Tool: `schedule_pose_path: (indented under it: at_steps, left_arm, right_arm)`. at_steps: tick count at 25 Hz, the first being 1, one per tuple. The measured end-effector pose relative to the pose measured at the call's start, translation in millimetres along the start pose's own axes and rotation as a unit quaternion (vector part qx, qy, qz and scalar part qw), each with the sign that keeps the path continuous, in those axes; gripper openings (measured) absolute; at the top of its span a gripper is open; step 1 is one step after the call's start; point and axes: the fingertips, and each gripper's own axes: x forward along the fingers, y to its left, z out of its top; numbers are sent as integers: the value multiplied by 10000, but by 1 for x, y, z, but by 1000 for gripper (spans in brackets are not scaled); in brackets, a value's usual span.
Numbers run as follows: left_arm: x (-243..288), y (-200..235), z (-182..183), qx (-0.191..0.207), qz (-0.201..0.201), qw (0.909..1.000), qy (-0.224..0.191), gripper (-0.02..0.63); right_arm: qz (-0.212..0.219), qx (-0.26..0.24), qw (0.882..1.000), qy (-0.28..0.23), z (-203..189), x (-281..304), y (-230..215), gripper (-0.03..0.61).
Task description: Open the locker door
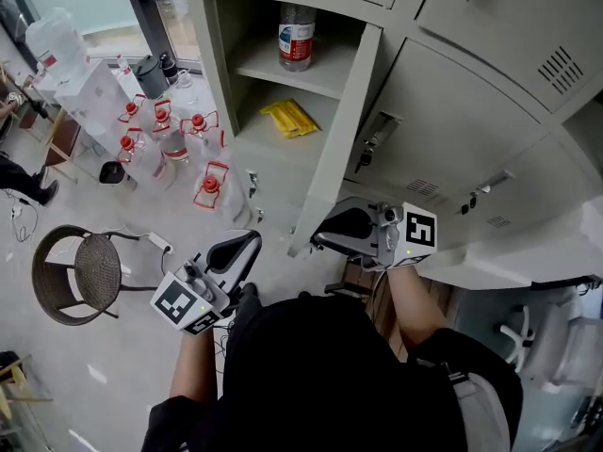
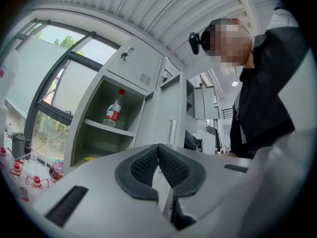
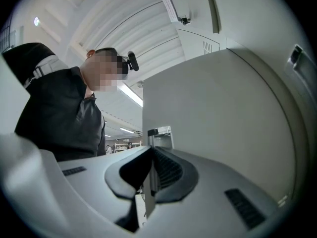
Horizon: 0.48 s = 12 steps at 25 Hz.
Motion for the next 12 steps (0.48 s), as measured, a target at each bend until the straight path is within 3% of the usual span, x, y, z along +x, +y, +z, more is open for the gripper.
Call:
schedule_pose_path:
  at_steps: [3, 7, 12]
  left_arm:
    - [6, -15, 3, -23, 34, 9999, -141, 15]
    - [3, -24, -11, 44, 304, 9995, 44, 15]
    - [4, -38, -11, -1, 455, 9990, -18, 15]
  right_arm:
    - [207, -37, 9998, 31, 4, -9, 4, 28]
    - [480, -6, 9987, 142, 5, -20, 9, 28]
    - [795, 159, 9967, 51, 9, -34, 13, 28]
